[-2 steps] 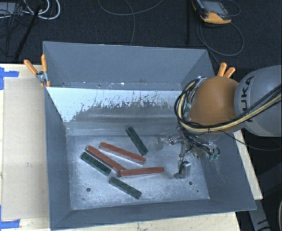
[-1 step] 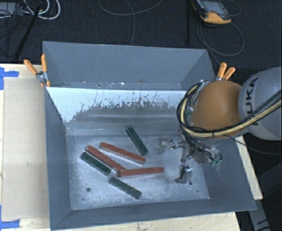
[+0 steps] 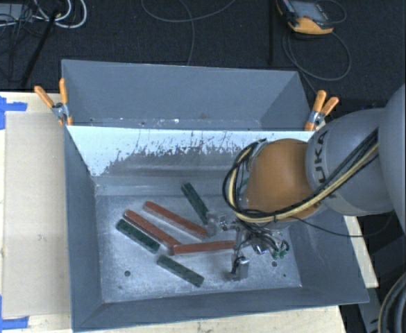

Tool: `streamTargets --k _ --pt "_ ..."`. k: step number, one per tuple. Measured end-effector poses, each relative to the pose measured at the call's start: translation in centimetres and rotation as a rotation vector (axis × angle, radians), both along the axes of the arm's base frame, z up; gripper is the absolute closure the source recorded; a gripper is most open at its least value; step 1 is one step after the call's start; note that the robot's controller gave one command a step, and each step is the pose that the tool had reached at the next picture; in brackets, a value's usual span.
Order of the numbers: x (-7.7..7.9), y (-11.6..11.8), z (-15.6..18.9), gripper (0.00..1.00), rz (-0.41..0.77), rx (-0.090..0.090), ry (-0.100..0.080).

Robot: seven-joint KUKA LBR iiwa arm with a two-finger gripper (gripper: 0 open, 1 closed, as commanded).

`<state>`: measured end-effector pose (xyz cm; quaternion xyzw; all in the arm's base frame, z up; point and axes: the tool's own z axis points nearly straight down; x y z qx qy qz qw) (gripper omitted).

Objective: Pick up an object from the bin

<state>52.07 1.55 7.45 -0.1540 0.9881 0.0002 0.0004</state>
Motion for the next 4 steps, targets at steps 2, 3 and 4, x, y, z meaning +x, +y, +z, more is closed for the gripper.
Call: streamTargets --k 2,3,4 --pt "-0.3 2.2 -1.4 1.0 -0.021 0.004 0.003" --pt "-0.4 2.2 -1.0 1.0 -0.02 0.003 0.003" --pt "-0.6 2.1 0.4 1.0 -0.018 0.001 0.008"
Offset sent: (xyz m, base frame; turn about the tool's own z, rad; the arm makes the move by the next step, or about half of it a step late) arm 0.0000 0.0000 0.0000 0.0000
